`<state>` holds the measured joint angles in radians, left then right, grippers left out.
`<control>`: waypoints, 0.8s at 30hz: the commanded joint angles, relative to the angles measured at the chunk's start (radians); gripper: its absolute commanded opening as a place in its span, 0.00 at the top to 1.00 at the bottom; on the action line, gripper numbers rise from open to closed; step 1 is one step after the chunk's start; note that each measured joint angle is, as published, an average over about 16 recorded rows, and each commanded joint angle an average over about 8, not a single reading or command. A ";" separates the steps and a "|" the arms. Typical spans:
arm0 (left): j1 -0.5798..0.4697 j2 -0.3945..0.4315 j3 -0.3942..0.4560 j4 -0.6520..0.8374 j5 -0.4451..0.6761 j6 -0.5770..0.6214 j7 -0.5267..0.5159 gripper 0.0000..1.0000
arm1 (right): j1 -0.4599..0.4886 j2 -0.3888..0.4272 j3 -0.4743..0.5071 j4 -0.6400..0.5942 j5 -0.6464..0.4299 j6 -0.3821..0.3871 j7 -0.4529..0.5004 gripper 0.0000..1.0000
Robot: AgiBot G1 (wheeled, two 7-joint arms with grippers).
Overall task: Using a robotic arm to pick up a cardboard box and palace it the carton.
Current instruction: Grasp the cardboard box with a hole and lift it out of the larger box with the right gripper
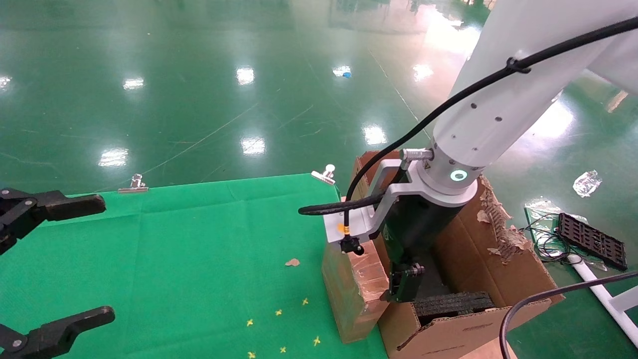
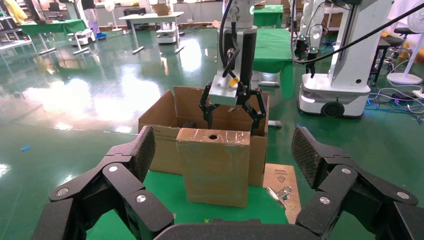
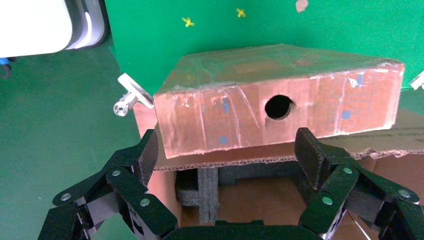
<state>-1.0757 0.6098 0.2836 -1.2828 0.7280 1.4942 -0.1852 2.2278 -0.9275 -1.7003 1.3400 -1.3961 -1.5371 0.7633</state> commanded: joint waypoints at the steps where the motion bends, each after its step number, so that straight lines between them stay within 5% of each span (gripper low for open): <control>1: 0.000 0.000 0.000 0.000 0.000 0.000 0.000 0.00 | -0.003 -0.003 -0.010 0.000 0.001 0.008 0.004 0.00; 13: 0.000 0.000 0.001 0.000 -0.001 0.000 0.001 0.00 | 0.027 0.005 -0.020 -0.016 0.023 0.013 0.078 0.00; 24: 0.000 -0.001 0.002 0.000 -0.001 -0.001 0.001 0.00 | 0.033 0.010 -0.014 -0.277 0.099 0.043 0.435 0.00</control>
<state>-1.0761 0.6090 0.2853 -1.2828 0.7268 1.4935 -0.1843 2.2512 -0.9171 -1.7100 1.0740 -1.2887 -1.4931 1.1665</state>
